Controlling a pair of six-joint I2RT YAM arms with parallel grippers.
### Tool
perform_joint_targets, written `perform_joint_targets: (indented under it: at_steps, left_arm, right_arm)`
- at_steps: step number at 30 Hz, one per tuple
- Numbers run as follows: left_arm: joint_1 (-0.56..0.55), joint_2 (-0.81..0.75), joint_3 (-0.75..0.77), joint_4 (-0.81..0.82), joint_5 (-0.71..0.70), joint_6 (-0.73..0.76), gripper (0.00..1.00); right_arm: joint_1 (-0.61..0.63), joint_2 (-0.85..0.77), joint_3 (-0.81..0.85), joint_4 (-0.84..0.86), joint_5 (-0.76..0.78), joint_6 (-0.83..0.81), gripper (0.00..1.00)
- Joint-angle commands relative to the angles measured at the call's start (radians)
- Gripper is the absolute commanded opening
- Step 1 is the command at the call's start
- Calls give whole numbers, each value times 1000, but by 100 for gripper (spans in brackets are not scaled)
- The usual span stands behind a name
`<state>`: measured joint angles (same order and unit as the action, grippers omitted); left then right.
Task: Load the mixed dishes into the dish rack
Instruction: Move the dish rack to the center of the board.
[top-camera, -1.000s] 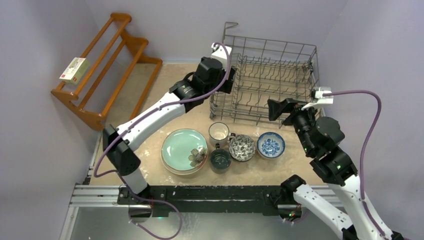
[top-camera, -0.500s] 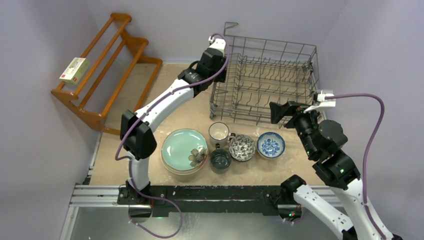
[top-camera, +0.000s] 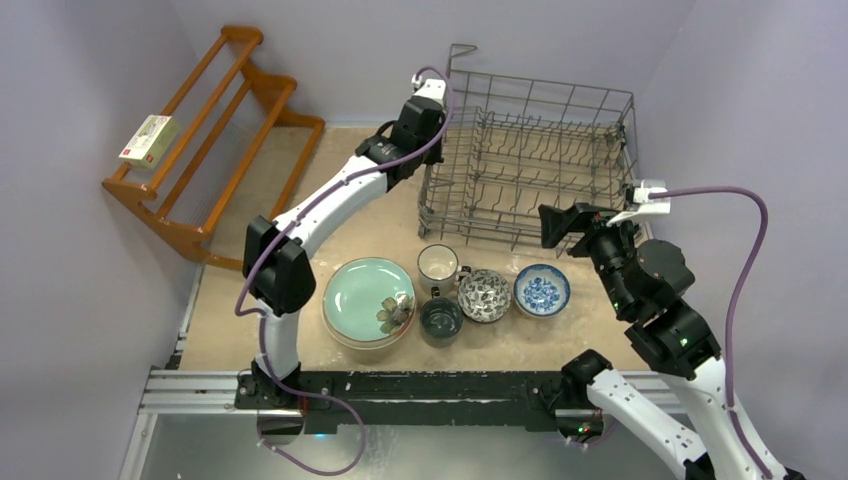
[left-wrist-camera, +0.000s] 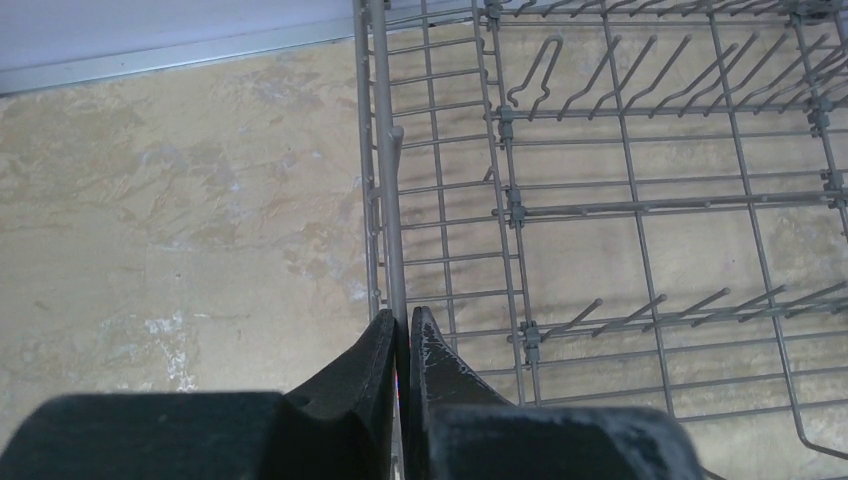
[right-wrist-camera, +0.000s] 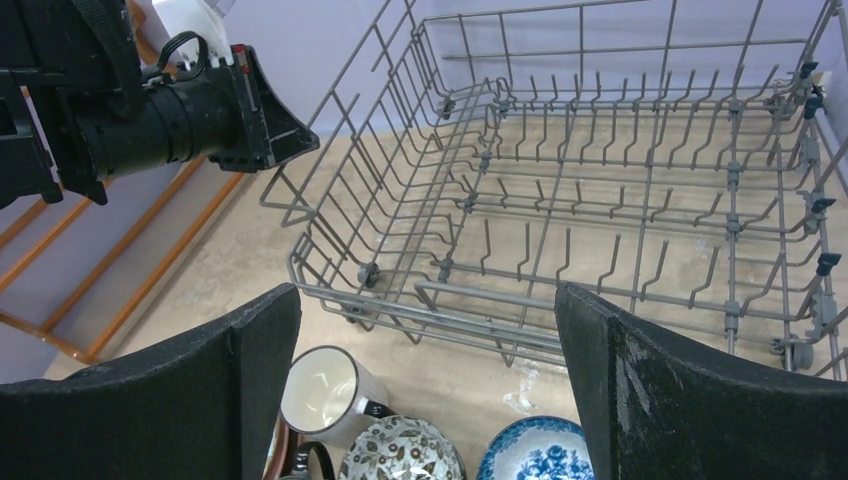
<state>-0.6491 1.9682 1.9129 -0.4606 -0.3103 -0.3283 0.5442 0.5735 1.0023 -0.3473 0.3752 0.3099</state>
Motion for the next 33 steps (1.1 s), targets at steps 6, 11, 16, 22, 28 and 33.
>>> perform_joint_targets:
  at_steps: [6,11,16,22,28,33]
  left_arm:
    - [53,-46,-2,57,2,14,0]
    - [91,-75,-20,67,1,17,0]
    - [124,-130,-67,83,-9,21,0]
    - [167,-193,-133,93,-16,22,0]
    - [210,-255,-202,119,-22,9,0]
    - [247,-287,-232,117,-16,9,0]
  right_arm:
    - [3,34,-17,20,14,38,99]
    - [3,142,-13,8,37,70,99]
    - [1,224,-5,14,71,86,99]
    - [-3,307,26,-15,223,115,99]
    - [-57,356,35,-46,279,138,99]
    - [-176,350,-15,-13,217,138,99]
